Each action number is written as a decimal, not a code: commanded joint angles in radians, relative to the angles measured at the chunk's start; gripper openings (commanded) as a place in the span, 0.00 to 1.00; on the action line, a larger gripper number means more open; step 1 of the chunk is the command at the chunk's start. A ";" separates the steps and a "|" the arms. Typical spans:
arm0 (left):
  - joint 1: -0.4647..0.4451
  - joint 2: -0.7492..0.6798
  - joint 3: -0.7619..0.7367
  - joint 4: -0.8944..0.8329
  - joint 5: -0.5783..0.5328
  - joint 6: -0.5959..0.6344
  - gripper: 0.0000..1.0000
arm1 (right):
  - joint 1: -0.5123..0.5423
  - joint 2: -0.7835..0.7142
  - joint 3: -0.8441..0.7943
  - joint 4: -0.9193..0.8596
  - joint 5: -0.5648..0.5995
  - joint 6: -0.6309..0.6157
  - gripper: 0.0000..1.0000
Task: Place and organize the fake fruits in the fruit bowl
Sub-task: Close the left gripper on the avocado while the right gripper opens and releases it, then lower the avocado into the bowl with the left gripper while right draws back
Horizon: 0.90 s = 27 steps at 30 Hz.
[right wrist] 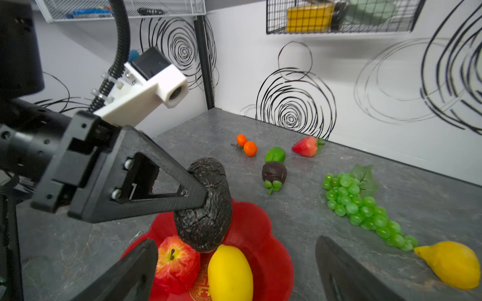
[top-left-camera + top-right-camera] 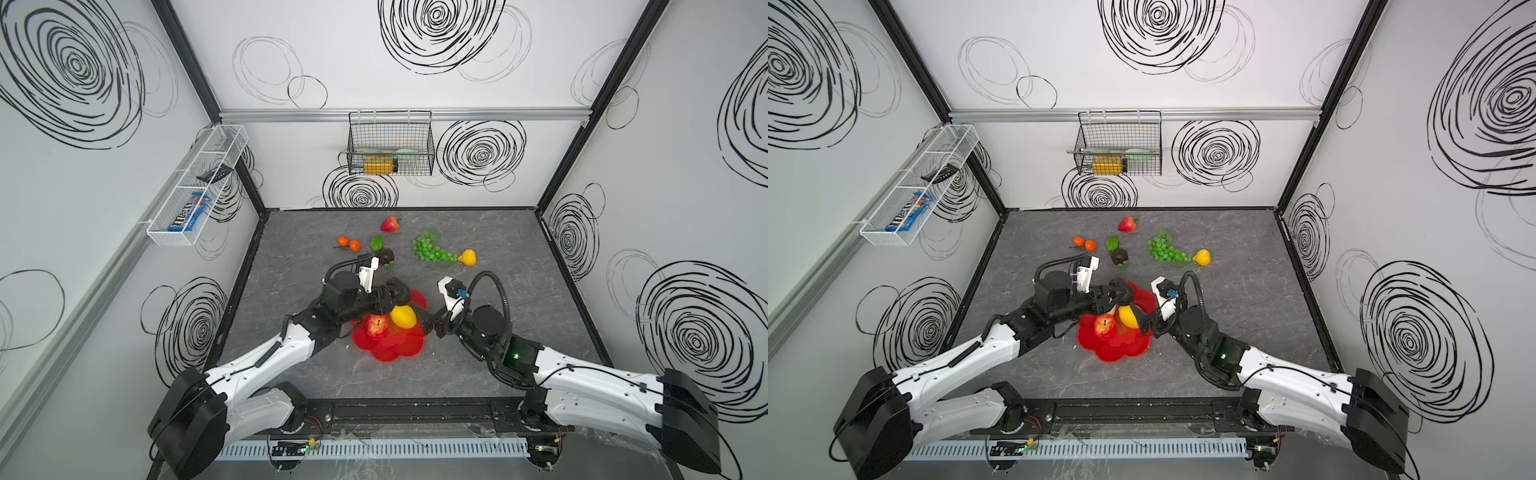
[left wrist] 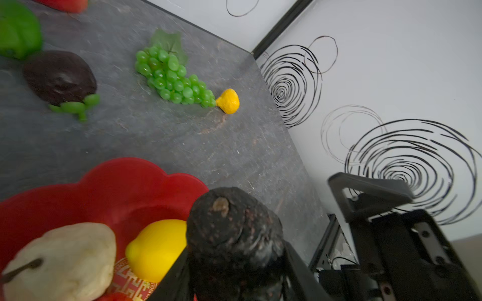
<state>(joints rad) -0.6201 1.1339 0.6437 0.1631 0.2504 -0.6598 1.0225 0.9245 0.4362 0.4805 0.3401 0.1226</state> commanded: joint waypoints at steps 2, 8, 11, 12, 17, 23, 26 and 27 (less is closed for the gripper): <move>-0.040 0.053 0.057 -0.019 -0.221 0.112 0.49 | -0.025 -0.063 -0.100 0.072 0.099 0.015 0.99; -0.147 0.191 0.143 -0.047 -0.483 0.183 0.48 | -0.110 -0.065 -0.121 0.061 0.042 0.094 0.99; -0.179 0.266 0.211 -0.107 -0.594 0.207 0.49 | -0.134 -0.072 -0.113 0.031 0.015 0.119 0.99; -0.186 0.292 0.234 -0.127 -0.619 0.214 0.49 | -0.141 -0.077 -0.115 0.031 0.009 0.124 0.99; -0.197 0.391 0.312 -0.200 -0.700 0.227 0.49 | -0.165 -0.092 -0.125 0.029 -0.020 0.143 0.99; -0.206 0.470 0.348 -0.215 -0.698 0.227 0.49 | -0.184 -0.095 -0.126 0.025 -0.031 0.162 0.98; -0.210 0.504 0.364 -0.219 -0.699 0.226 0.49 | -0.188 -0.098 -0.129 0.026 -0.030 0.167 0.98; -0.212 0.517 0.371 -0.226 -0.700 0.224 0.49 | -0.189 -0.097 -0.131 0.027 -0.030 0.169 0.98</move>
<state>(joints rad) -0.8230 1.6302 0.9733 -0.0628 -0.4168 -0.4477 0.8394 0.8433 0.3080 0.5049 0.3176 0.2733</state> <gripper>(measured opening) 0.497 0.984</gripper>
